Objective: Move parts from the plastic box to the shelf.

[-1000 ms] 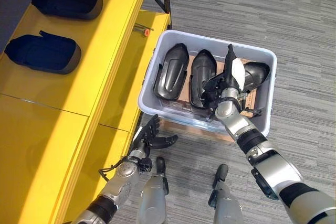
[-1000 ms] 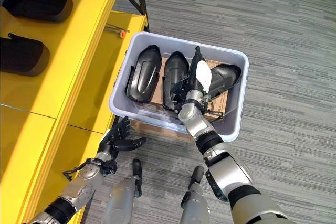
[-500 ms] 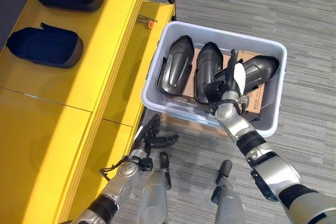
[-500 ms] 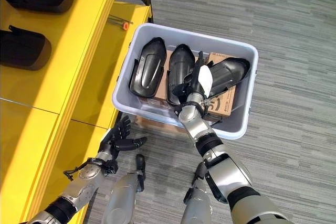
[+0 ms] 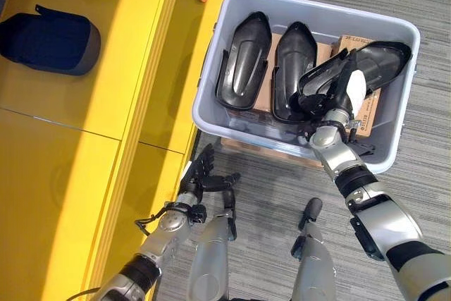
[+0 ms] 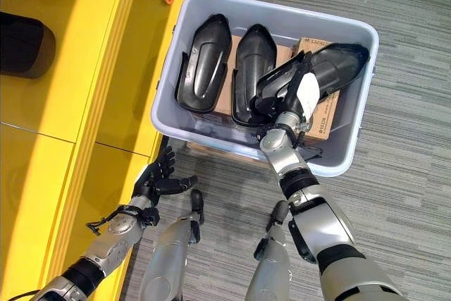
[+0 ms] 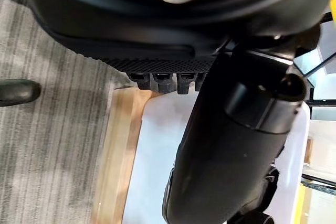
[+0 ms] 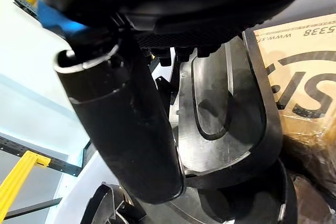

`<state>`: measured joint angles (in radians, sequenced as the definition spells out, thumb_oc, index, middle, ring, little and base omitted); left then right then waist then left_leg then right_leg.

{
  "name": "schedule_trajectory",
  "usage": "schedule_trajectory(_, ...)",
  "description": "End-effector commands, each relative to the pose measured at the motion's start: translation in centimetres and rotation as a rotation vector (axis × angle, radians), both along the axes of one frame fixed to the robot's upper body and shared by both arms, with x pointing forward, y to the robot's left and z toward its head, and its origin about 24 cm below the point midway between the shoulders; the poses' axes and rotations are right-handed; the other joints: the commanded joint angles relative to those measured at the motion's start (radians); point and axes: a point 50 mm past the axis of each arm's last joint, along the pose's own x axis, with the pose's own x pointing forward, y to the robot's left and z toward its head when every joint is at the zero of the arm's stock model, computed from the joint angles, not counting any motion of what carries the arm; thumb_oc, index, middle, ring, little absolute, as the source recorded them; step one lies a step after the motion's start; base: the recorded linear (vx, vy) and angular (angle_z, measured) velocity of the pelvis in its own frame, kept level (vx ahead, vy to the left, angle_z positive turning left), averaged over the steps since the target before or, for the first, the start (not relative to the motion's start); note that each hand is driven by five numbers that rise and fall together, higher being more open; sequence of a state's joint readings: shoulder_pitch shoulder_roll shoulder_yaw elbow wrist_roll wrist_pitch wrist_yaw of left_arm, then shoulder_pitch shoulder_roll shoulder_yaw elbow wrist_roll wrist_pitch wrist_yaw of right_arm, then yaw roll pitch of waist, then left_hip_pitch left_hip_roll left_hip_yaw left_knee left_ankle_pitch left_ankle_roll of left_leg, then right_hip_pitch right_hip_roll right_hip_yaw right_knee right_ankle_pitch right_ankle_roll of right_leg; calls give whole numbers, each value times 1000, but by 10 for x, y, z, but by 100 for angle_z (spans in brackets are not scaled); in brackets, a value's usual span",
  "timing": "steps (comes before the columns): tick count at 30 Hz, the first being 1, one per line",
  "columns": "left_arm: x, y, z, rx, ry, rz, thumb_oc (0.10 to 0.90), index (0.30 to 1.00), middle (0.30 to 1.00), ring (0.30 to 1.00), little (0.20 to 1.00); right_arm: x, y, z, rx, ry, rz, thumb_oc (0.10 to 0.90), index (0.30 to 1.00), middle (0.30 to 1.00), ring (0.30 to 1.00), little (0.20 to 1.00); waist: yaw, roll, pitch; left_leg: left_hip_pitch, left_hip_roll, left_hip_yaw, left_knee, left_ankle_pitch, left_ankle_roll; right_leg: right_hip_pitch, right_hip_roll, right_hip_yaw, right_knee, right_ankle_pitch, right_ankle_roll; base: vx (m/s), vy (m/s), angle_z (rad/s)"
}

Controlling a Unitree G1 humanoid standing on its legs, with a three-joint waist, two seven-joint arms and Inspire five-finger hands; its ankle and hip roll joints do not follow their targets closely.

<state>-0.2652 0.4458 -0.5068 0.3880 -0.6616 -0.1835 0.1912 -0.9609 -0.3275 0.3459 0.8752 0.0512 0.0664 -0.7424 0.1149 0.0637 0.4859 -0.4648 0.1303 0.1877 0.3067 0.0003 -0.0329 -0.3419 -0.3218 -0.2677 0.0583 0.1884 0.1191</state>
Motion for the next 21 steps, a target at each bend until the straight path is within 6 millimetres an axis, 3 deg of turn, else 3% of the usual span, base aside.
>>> schedule_trajectory(1,-1,-7,23,-63,-148,-16,900,1000,1000,1000,1000,3,6,65,-55,-256,28,900,1000,1000,1000,1000,8,-7,-41,25,23,-6,10,-45,-30,15,-94,46,132,-97,49,-10,0,-5)
schedule_trajectory(15,-4,-3,19,-66,-137,-11,900,1000,1000,1000,1000,-2,2,45,-163,-184,118,900,1000,1000,1000,1000,-25,-29,-31,25,42,-6,11,-40,-36,-8,-80,64,148,-101,45,-6,-4,-1)
schedule_trajectory(21,-4,0,20,-68,-142,-8,900,1000,1000,1000,1000,-7,-15,47,-250,-183,91,900,1000,1000,1000,1000,-36,-38,-30,26,50,-4,14,-40,-40,-11,-75,67,154,-106,44,-3,-5,-2)
